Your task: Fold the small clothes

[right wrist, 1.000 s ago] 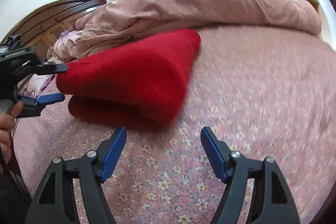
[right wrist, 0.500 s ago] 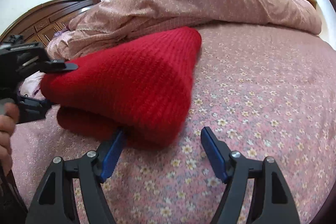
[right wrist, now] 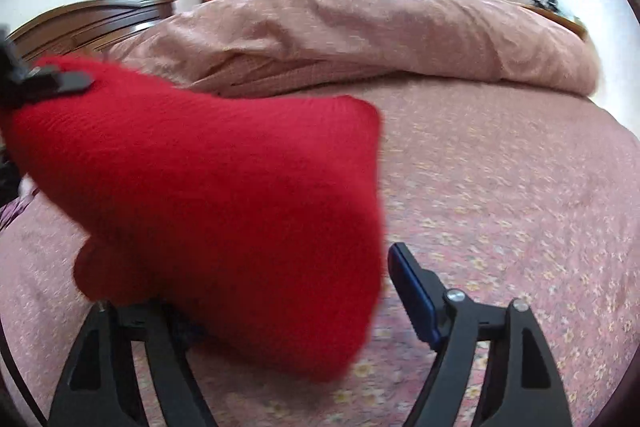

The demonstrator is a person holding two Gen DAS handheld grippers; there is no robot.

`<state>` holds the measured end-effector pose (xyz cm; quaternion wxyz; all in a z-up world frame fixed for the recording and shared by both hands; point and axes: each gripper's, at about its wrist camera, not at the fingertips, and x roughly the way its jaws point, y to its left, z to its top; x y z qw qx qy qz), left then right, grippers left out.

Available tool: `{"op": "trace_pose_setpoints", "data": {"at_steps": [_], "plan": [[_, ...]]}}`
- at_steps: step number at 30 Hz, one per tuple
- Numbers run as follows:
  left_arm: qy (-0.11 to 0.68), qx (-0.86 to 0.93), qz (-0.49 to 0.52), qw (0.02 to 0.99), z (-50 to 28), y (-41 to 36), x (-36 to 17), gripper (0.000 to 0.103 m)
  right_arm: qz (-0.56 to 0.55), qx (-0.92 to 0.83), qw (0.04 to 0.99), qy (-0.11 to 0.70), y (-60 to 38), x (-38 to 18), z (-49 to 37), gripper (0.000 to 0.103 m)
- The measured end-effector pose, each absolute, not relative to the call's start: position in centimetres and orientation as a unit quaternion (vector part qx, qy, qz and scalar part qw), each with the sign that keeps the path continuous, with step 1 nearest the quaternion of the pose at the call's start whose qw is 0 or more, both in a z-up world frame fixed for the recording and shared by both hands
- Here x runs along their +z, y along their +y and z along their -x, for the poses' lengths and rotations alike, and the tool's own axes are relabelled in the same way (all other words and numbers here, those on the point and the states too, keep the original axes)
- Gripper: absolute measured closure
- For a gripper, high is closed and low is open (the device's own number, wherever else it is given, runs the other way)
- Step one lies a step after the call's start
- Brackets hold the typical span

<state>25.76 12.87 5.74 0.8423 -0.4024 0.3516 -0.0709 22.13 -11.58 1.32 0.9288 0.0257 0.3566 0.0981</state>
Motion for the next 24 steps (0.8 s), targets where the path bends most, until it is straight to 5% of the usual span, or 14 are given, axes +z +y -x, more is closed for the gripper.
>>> {"op": "trace_pose_setpoints", "data": {"at_steps": [5,16,24], "plan": [[0.384,-0.039,0.372,0.844,-25.3,13.0,2.8,0.085,-0.112,0.072,0.921,0.366,-16.0,0.3,-21.6,0.008],[0.414,-0.019,0.344,0.842,-23.1,12.5,0.5,0.083,-0.101,0.101,0.9,0.413,-19.3,-0.3,-18.3,0.007],[0.406,0.014,0.306,0.861,-22.8,13.2,0.3,0.066,-0.149,0.037,0.894,0.421,-22.5,0.7,-18.0,0.012]]}}
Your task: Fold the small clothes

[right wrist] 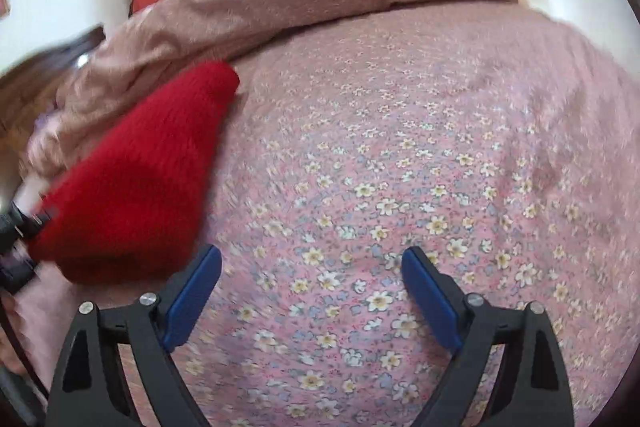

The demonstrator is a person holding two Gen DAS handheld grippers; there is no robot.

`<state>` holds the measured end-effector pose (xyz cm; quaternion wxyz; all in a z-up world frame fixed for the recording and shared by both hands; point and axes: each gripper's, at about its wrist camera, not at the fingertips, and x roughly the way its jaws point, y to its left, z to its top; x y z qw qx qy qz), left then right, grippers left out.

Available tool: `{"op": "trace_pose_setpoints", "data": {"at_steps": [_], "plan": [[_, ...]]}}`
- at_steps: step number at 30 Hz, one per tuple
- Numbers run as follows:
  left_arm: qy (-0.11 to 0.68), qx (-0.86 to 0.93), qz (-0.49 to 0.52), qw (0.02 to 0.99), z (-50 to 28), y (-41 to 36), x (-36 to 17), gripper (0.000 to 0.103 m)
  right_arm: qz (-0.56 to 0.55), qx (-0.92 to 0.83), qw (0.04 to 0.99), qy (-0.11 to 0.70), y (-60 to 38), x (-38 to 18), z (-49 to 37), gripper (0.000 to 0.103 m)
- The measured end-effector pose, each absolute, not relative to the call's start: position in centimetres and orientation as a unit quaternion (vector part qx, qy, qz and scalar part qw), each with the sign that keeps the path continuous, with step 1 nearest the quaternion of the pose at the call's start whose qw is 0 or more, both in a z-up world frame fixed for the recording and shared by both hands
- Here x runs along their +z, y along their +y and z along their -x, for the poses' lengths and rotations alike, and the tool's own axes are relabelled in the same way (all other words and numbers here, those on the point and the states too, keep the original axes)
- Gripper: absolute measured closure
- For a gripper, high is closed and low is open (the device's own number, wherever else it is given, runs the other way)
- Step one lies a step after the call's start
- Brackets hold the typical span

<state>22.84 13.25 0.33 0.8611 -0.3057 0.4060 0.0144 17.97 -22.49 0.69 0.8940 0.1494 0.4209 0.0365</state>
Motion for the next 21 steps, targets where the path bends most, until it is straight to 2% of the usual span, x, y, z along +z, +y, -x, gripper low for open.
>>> {"op": "trace_pose_setpoints", "data": {"at_steps": [1,4,6,8,13,16,17,21], "plan": [[0.407,0.015,0.309,0.86,-22.6,13.3,0.5,0.066,-0.164,0.044,0.892,0.42,-22.7,1.1,-18.2,0.015],[0.408,0.028,0.322,0.853,-21.3,14.2,1.8,0.066,-0.18,0.069,0.895,0.403,-22.1,3.1,-18.8,0.035],[0.393,0.047,0.325,0.859,-19.6,14.6,3.5,0.066,-0.146,0.085,0.905,0.39,-20.3,4.9,-19.5,0.063],[0.373,0.065,0.31,0.872,-18.6,14.5,4.9,0.066,-0.104,0.101,0.921,0.36,-18.1,6.9,-19.8,0.069],[0.341,0.056,0.257,0.902,-19.3,13.2,6.2,0.068,-0.059,0.184,0.932,0.307,-13.8,10.0,-21.0,0.075],[0.352,0.044,0.229,0.906,-20.4,11.9,5.4,0.075,-0.037,0.226,0.918,0.323,-11.5,9.3,-22.0,0.087],[0.35,0.041,0.225,0.909,-20.5,11.6,5.2,0.076,-0.03,0.228,0.914,0.335,-10.7,8.8,-22.1,0.095],[0.346,0.032,0.208,0.914,-21.2,10.9,4.6,0.076,-0.007,0.229,0.897,0.378,-8.5,4.9,-22.8,0.096]]}}
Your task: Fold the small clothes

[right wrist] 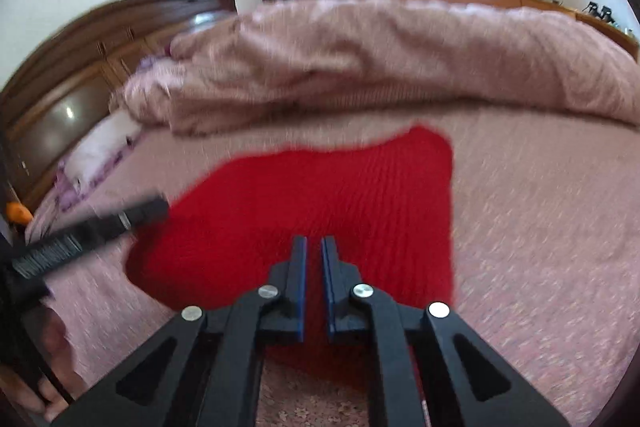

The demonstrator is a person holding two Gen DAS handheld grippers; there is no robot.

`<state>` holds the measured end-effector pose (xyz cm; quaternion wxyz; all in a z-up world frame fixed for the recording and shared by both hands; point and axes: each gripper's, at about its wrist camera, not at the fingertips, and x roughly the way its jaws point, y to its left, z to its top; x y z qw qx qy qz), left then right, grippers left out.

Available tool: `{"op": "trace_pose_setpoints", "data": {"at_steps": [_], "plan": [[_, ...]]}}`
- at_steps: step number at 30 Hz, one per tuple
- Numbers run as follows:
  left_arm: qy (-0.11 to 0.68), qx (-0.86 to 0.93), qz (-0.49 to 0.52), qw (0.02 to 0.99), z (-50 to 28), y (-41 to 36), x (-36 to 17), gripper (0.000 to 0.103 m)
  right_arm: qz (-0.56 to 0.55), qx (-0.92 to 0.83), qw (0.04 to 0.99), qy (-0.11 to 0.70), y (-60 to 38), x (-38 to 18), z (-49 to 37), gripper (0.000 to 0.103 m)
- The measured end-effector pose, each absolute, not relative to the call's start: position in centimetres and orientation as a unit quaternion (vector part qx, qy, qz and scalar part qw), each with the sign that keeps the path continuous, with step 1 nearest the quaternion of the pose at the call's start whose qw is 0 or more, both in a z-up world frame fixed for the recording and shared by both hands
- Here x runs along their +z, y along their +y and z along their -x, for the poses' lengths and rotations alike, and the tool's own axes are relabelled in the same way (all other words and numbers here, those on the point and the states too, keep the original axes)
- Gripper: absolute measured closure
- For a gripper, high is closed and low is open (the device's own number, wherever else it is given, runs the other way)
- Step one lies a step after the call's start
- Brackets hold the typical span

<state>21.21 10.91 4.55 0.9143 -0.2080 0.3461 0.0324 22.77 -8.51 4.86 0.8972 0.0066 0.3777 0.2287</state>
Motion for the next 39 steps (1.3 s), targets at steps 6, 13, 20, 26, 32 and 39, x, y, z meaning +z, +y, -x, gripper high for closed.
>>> {"op": "trace_pose_setpoints", "data": {"at_steps": [6,13,20,26,32,39], "plan": [[0.396,0.048,0.168,0.902,-23.1,10.4,2.1,0.078,-0.05,0.234,0.907,0.346,-9.6,1.3,-21.7,0.098],[0.4,0.039,0.192,0.896,-23.0,11.1,1.8,0.077,-0.029,0.225,0.914,0.338,-9.0,1.2,-21.5,0.099],[0.393,-0.009,0.182,0.901,-20.6,12.1,0.6,0.054,-0.039,0.231,0.914,0.331,-9.6,0.9,-21.5,0.099],[0.38,-0.012,0.249,0.891,-19.1,14.2,2.4,0.049,-0.074,0.252,0.907,0.328,-10.7,0.8,-21.7,0.099],[0.43,-0.093,0.294,0.848,-22.3,15.9,1.5,0.044,-0.164,0.312,0.883,0.31,-13.3,0.5,-22.1,0.099],[0.458,-0.106,0.317,0.824,-24.9,15.6,0.8,0.039,-0.133,0.347,0.882,0.289,-12.0,2.8,-20.9,0.02]]}}
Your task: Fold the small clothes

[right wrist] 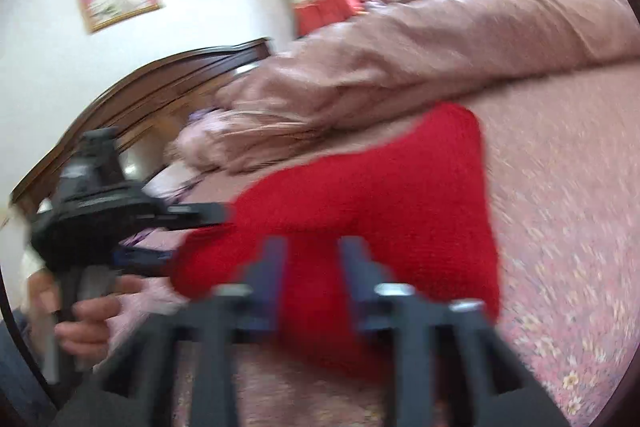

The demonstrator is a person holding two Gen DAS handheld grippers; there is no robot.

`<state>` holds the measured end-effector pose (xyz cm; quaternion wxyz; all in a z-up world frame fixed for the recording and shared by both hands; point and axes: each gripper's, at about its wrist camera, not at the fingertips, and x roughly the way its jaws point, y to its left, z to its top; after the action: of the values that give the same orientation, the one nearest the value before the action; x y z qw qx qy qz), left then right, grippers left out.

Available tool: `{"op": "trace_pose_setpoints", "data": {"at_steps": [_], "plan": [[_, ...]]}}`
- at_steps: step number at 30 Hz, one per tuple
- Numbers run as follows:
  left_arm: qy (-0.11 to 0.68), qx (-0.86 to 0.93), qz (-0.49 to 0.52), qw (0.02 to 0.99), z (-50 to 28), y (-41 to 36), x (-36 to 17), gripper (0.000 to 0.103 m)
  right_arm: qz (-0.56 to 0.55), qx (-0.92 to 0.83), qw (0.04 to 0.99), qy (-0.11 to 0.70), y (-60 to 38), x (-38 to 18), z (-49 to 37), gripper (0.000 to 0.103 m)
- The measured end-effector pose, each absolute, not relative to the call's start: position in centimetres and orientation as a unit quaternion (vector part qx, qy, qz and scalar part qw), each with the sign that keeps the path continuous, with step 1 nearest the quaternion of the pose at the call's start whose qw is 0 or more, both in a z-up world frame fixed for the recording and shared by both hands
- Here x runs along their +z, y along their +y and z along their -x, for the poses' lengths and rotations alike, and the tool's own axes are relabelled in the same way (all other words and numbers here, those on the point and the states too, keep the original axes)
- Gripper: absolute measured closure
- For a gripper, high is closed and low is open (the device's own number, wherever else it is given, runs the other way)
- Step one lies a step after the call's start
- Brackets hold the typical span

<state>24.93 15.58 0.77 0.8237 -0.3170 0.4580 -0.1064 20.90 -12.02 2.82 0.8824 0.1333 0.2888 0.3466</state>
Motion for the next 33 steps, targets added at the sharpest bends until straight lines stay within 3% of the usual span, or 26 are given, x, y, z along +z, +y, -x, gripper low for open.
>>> {"op": "trace_pose_setpoints", "data": {"at_steps": [1,2,10,14,17,21,25,33], "plan": [[0.469,-0.104,0.306,0.822,-25.0,15.4,0.6,0.038,-0.118,0.363,0.879,0.285,-11.3,4.0,-20.5,0.005],[0.473,-0.1,0.3,0.823,-25.0,15.4,0.6,0.039,-0.099,0.366,0.882,0.28,-10.8,5.1,-20.0,0.0],[0.46,-0.079,0.271,0.842,-24.1,16.9,2.1,0.036,-0.06,0.397,0.886,0.233,-14.0,9.7,-19.1,0.0],[0.471,-0.086,0.285,0.83,-24.8,16.9,0.5,0.035,-0.151,0.365,0.85,0.348,-17.8,6.1,-23.6,0.0],[0.473,-0.087,0.299,0.824,-25.4,17.1,-0.3,0.026,-0.251,0.347,0.792,0.436,-20.7,2.1,-26.8,0.0],[0.489,-0.09,0.315,0.808,-26.4,17.3,-1.7,0.011,-0.379,0.347,0.711,0.481,-22.8,-2.1,-28.8,0.0],[0.509,-0.115,0.337,0.784,-27.7,17.1,-3.6,0.005,-0.343,0.353,0.724,0.483,-21.4,-2.1,-28.8,0.0],[0.473,-0.178,0.352,0.788,-30.3,16.3,-4.6,0.006,-0.316,0.37,0.708,0.511,-18.6,-2.5,-30.5,0.0]]}}
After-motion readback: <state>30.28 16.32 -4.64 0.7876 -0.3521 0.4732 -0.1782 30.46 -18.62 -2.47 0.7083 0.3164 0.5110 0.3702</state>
